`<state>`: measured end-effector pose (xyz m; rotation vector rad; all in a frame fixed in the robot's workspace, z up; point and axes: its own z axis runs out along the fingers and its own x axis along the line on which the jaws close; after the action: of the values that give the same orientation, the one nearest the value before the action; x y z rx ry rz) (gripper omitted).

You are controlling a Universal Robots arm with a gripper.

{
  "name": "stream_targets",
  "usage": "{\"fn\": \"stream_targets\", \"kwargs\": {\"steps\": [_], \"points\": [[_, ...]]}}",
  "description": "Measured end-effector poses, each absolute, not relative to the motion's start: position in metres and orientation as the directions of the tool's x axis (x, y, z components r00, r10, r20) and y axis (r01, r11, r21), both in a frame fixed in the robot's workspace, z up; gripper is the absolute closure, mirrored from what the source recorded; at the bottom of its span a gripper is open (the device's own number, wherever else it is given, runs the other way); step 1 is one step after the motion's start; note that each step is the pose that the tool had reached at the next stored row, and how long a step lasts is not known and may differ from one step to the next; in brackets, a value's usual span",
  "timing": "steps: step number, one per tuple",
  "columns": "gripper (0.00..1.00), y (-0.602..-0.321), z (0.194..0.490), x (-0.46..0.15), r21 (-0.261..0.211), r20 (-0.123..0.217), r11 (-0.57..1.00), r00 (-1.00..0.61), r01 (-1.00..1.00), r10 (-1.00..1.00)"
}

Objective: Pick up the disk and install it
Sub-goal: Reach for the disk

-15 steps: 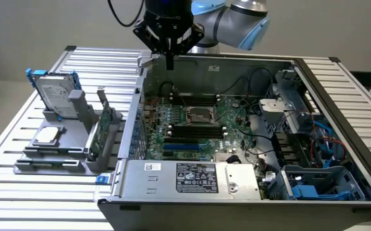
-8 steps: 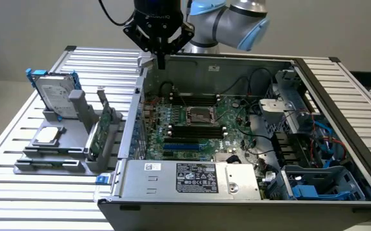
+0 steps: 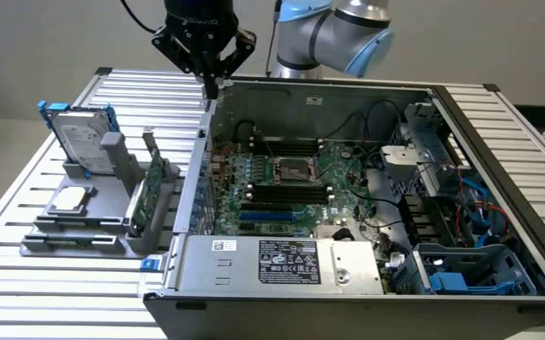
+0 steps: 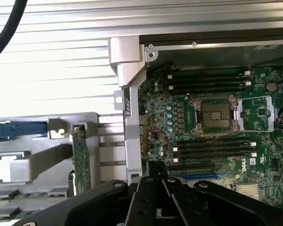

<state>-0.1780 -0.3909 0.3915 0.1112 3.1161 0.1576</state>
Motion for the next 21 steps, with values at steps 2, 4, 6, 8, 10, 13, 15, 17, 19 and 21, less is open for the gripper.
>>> {"fn": "stream_targets", "kwargs": {"steps": [2, 4, 6, 8, 10, 13, 15, 17, 19, 21], "points": [[0.89, -0.389, 0.391, -0.187, 0.102, -0.016, 0.992, -0.997, 0.070, 0.072], [0.89, -0.386, 0.390, -0.196, 0.101, -0.016, 0.992, -0.997, 0.070, 0.072], [0.89, -0.384, 0.390, -0.205, 0.101, -0.016, 0.992, -0.997, 0.070, 0.072], [0.89, -0.382, 0.389, -0.215, 0.102, -0.016, 0.992, -0.997, 0.070, 0.072], [0.89, -0.380, 0.389, -0.223, 0.102, -0.016, 0.992, -0.997, 0.070, 0.072], [0.89, -0.377, 0.389, -0.237, 0.102, -0.016, 0.992, -0.997, 0.070, 0.072], [0.89, -0.375, 0.389, -0.246, 0.102, -0.016, 0.992, -0.997, 0.070, 0.072], [0.89, -0.372, 0.389, -0.256, 0.102, -0.016, 0.992, -0.997, 0.070, 0.072], [0.89, -0.371, 0.388, -0.264, 0.102, -0.016, 0.992, -0.997, 0.070, 0.072], [0.89, -0.369, 0.388, -0.274, 0.102, -0.016, 0.992, -0.997, 0.070, 0.072]]}}
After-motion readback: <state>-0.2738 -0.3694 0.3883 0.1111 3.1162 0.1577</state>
